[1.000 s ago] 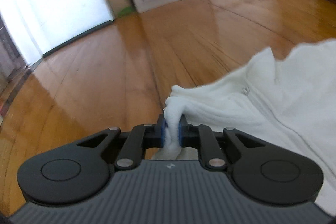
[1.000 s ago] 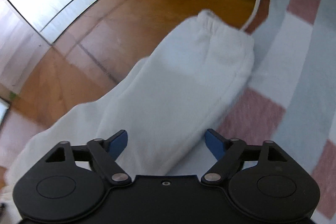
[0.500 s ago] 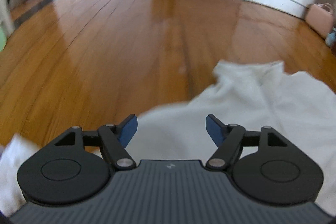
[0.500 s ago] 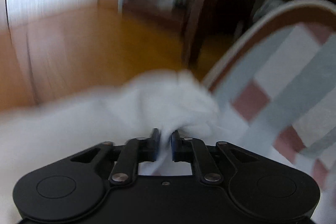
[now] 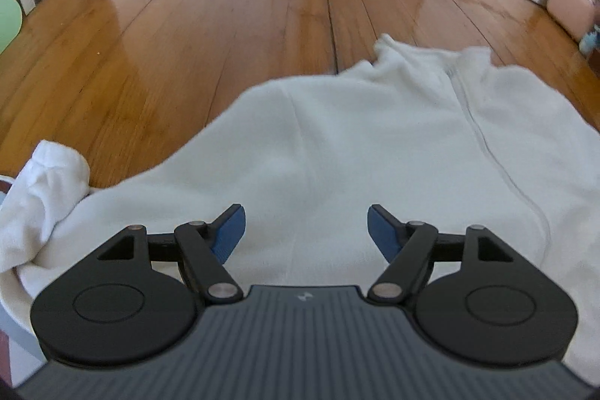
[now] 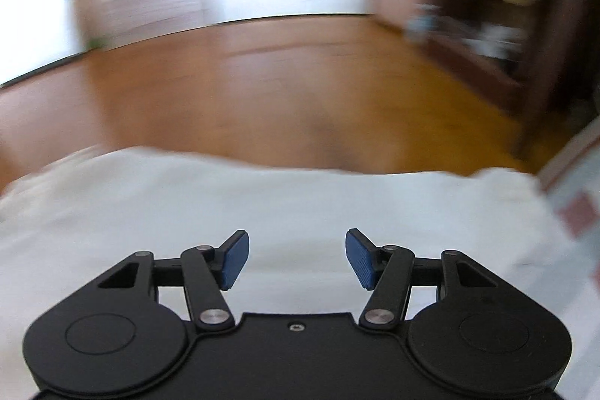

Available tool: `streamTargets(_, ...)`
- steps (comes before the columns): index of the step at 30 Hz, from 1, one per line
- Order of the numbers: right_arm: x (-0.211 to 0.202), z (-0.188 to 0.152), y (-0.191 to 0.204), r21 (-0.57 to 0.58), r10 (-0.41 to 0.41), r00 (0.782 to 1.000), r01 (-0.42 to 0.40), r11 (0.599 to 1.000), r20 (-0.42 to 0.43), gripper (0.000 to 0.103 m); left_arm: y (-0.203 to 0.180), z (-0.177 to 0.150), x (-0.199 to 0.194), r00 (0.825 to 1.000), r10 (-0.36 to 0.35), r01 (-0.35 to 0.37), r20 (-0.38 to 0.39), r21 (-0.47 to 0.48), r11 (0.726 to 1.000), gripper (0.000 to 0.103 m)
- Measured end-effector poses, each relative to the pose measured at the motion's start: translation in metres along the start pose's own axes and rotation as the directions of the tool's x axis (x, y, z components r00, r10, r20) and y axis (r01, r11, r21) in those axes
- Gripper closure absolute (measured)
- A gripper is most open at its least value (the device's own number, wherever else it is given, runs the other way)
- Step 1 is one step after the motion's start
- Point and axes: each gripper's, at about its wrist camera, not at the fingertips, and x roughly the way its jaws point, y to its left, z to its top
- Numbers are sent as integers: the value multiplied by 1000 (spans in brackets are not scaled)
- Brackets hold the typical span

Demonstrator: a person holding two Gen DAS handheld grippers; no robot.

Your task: Fold clothes

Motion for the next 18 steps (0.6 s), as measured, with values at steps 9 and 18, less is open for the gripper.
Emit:
streamTargets(9, -26, -45, 178, -282, 341, 916, -391, 876, -211, 40, 42, -21, -32, 981, 188, -187, 38, -33, 982, 30)
streamTargets(18, -38, -78, 272, -246, 460, 845, -524, 816, -273, 40, 91, -27, -42, 972, 228, -223, 47, -95, 970, 29)
